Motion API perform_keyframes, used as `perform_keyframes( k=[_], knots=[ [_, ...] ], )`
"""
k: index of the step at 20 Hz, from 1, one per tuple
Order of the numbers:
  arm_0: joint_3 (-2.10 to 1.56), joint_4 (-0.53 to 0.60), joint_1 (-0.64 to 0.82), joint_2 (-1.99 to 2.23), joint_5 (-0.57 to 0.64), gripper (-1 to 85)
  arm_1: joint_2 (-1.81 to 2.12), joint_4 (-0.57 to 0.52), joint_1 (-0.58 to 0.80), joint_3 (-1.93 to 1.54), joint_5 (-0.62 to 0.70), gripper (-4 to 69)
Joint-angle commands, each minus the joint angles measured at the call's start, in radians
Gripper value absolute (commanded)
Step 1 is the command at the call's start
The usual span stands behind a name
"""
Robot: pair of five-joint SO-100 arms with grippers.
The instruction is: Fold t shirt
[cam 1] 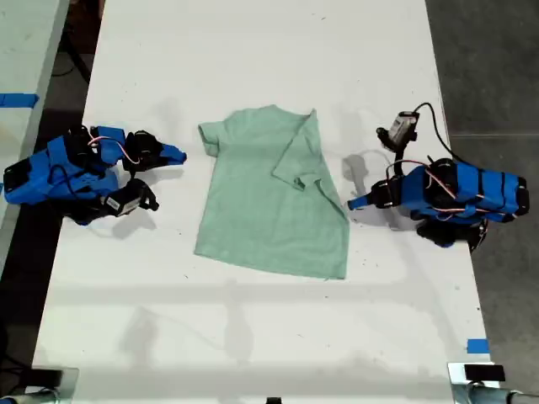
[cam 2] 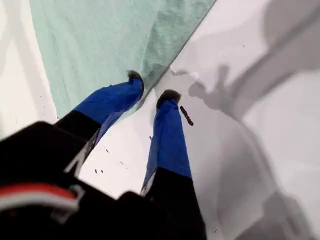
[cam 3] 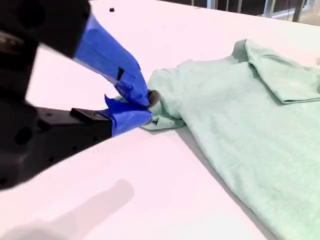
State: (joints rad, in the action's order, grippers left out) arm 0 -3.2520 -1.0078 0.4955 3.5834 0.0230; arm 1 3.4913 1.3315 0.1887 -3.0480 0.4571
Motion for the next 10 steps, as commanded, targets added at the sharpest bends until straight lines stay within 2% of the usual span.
perform_keyframes(
  k=[1,10],
  knots=[
    [-0.038,-0.002,-0.015,0.011,-0.015,-0.3,0.011,0.002,0.003,-0.06,0.011,9.3],
    [-0.038,-0.002,-0.014,0.011,-0.011,-0.3,0.011,0.002,-0.031,-0.06,0.017,4.4]
  ],
)
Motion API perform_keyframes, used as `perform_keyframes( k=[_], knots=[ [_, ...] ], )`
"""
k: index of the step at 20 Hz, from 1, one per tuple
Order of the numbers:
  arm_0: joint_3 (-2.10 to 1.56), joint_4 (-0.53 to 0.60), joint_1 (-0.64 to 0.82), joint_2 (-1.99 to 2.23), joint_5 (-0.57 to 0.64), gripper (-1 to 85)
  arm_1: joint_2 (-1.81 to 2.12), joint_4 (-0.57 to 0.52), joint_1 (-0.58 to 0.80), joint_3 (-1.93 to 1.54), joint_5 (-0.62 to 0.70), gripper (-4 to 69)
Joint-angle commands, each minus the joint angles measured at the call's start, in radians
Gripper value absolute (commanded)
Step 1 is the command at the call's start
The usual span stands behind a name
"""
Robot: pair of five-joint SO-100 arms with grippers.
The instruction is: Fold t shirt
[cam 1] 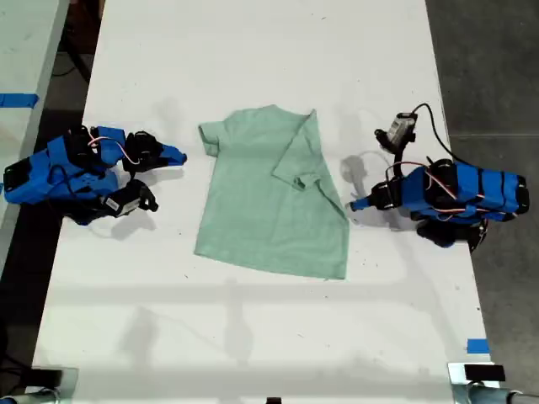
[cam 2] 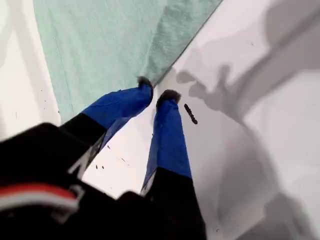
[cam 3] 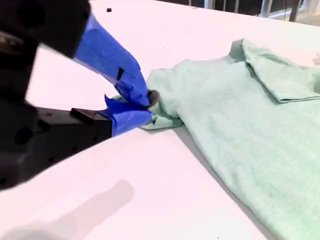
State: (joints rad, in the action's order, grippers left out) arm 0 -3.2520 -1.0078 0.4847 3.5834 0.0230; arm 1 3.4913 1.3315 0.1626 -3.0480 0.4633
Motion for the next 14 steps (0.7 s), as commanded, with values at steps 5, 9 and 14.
perform_keyframes(
  k=[5,9,14],
  knots=[
    [-0.038,-0.002,0.0,0.011,-0.012,-0.3,0.011,0.002,0.002,-0.06,0.006,2.0],
    [-0.038,-0.002,0.023,0.009,-0.015,-0.3,0.011,0.002,0.011,-0.06,0.005,1.1],
    [-0.038,-0.002,0.048,0.008,-0.006,-0.1,0.011,0.002,0.008,-0.06,0.005,1.1]
  ],
)
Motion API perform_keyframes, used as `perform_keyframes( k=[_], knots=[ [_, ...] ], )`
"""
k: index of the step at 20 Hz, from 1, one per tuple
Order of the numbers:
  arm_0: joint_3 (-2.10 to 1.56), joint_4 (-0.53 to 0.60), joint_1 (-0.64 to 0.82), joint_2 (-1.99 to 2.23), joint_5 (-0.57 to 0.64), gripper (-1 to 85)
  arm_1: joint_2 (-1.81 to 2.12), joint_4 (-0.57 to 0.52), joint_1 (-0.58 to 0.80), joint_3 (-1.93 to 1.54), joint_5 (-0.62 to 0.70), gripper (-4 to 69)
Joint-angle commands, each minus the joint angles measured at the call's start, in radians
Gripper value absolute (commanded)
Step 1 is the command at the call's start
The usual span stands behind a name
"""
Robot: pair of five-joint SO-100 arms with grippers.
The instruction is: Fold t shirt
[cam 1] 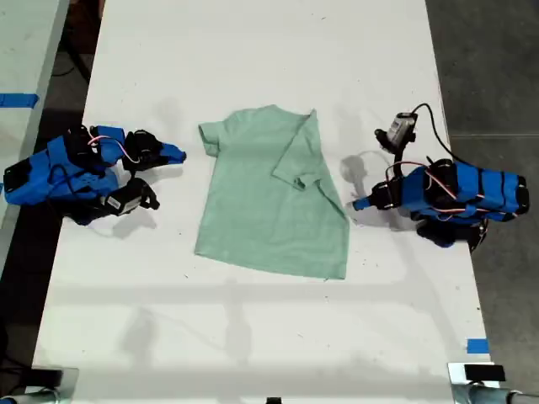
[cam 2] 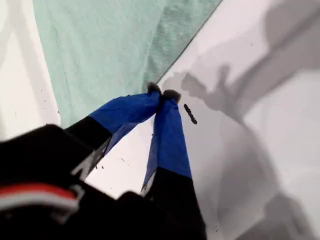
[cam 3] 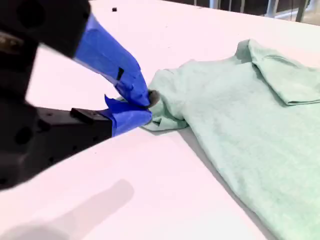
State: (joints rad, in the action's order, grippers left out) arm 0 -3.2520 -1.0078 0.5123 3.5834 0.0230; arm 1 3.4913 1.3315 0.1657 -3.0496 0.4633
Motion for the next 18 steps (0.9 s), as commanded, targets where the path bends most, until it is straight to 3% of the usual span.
perform_keyframes(
  k=[1,18],
  knots=[
    [-0.038,-0.002,0.021,0.008,-0.003,-0.2,0.011,0.002,0.006,-0.058,0.005,1.1],
    [-0.038,-0.003,0.003,0.005,-0.002,-0.2,0.011,0.0,0.006,-0.058,0.011,1.1]
  ],
)
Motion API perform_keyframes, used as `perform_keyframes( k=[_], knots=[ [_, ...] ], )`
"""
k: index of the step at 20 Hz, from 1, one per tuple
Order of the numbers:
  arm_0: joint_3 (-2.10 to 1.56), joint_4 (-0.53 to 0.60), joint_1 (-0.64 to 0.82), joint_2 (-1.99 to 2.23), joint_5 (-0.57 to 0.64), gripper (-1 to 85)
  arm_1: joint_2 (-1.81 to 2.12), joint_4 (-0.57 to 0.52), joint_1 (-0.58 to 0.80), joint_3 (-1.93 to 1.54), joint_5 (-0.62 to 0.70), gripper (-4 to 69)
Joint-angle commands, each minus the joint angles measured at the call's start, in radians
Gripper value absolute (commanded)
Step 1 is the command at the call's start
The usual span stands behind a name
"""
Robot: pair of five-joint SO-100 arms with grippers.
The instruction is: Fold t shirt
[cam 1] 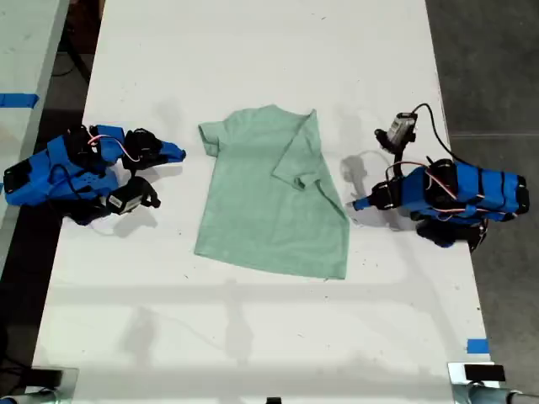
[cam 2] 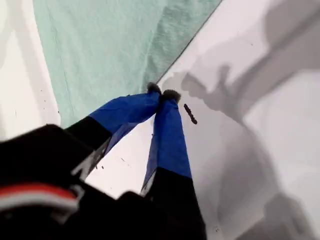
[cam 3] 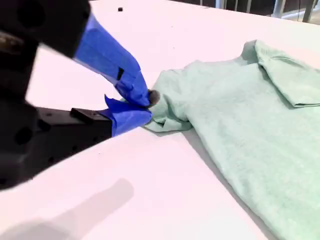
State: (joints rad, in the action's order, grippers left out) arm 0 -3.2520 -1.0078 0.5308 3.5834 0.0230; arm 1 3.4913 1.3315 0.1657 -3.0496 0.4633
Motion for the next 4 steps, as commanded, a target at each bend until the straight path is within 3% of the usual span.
perform_keyframes(
  k=[1,4],
  knots=[
    [-0.038,-0.003,-0.021,0.005,-0.008,-0.2,0.011,0.0,0.011,-0.058,0.015,1.1],
    [-0.038,-0.003,-0.021,0.006,-0.035,-0.3,0.011,-0.015,0.028,-0.06,0.032,1.1]
  ],
)
